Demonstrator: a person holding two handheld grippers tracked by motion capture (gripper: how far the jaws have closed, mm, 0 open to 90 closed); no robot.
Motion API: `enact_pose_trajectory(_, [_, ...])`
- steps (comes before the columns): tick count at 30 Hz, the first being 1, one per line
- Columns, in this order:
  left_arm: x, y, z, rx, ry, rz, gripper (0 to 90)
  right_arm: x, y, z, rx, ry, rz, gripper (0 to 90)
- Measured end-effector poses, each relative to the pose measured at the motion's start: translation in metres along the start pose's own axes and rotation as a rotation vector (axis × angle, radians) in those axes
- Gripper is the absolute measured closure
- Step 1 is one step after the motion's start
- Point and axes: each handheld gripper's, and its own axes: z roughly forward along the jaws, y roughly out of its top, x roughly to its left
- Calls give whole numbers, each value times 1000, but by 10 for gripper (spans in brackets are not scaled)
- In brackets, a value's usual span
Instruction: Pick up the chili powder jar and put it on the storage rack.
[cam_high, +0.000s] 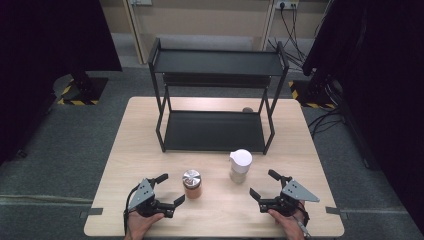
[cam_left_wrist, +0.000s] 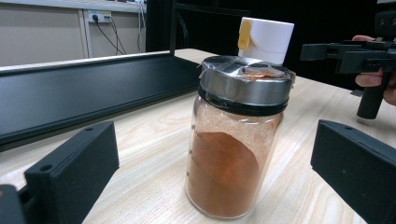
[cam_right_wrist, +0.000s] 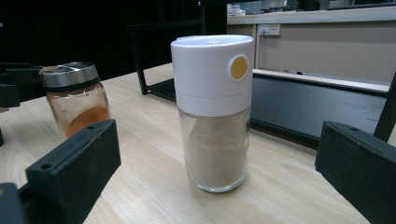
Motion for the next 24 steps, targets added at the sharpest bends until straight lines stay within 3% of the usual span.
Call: enact_pose_trajectory(24, [1, -1, 1, -1, -4, -24, 2, -1, -1, 0, -7, 11, 9, 4])
